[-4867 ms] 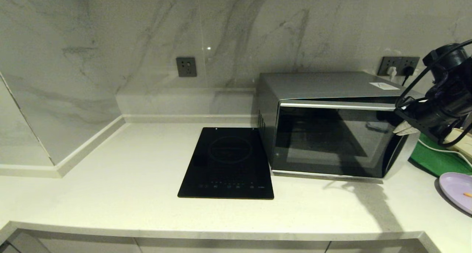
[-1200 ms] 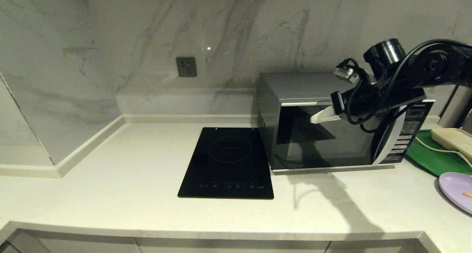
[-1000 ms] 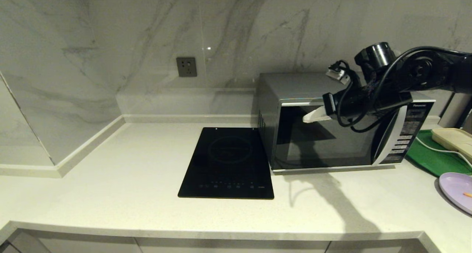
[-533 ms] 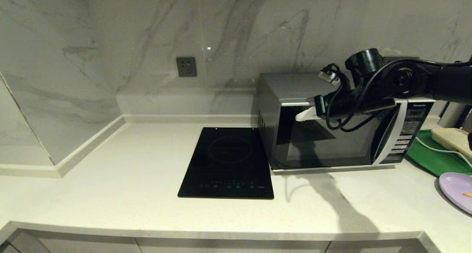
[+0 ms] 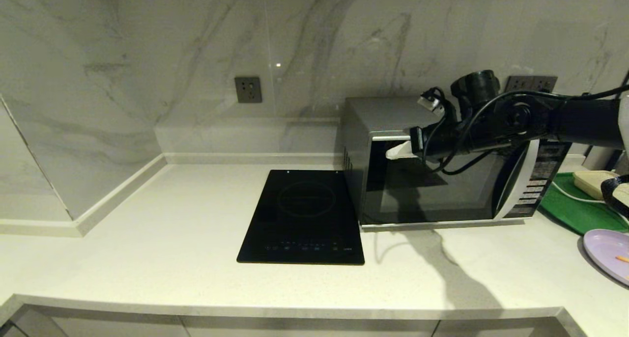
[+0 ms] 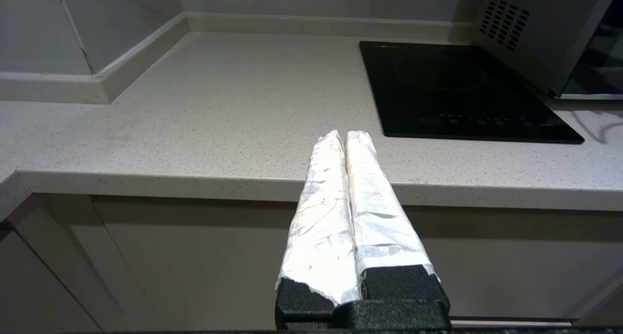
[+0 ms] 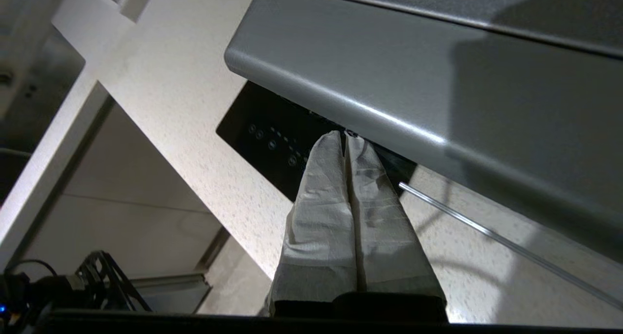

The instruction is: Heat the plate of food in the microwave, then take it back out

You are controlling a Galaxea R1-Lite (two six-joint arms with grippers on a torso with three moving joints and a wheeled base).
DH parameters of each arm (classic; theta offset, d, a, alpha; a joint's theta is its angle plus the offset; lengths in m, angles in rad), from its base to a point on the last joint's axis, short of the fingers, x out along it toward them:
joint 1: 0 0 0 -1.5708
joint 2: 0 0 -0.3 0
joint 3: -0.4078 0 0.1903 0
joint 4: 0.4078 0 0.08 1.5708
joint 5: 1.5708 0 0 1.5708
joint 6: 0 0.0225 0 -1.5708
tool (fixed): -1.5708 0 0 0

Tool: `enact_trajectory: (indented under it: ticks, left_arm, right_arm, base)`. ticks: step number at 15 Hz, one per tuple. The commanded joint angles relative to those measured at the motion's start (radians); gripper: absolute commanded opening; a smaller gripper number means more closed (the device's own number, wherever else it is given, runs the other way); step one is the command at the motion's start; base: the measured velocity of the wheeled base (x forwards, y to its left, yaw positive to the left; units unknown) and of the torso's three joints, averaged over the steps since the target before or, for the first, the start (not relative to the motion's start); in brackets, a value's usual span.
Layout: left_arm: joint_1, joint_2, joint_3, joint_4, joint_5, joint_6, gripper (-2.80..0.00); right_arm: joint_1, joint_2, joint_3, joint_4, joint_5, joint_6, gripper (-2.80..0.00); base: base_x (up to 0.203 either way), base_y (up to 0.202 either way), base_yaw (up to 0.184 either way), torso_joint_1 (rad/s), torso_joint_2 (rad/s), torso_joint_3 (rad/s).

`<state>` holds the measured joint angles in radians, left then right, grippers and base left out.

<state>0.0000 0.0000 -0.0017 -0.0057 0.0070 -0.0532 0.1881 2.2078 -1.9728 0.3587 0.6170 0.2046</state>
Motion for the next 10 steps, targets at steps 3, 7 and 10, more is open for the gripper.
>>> enact_trajectory:
  ticks: [3, 7, 10]
  left_arm:
    - [0.000, 0.000, 0.000, 0.000, 0.001, -0.001, -2.80]
    - [0.000, 0.000, 0.000, 0.000, 0.001, -0.001, -2.80]
    - [0.000, 0.000, 0.000, 0.000, 0.001, -0.001, -2.80]
  right_arm:
    - [-0.001, 0.018, -0.001, -0.036, -0.002, 0.010, -2.80]
    - [-0.002, 0.016, -0.001, -0.047, -0.008, 0.033, -2.80]
    - [-0.002, 0.012, -0.001, -0.049, -0.010, 0.050, -2.80]
  base:
    - [0.000, 0.000, 0.000, 0.000, 0.00, 0.000]
    - [0.000, 0.000, 0.000, 0.000, 0.00, 0.000]
    - [0.000, 0.000, 0.000, 0.000, 0.00, 0.000]
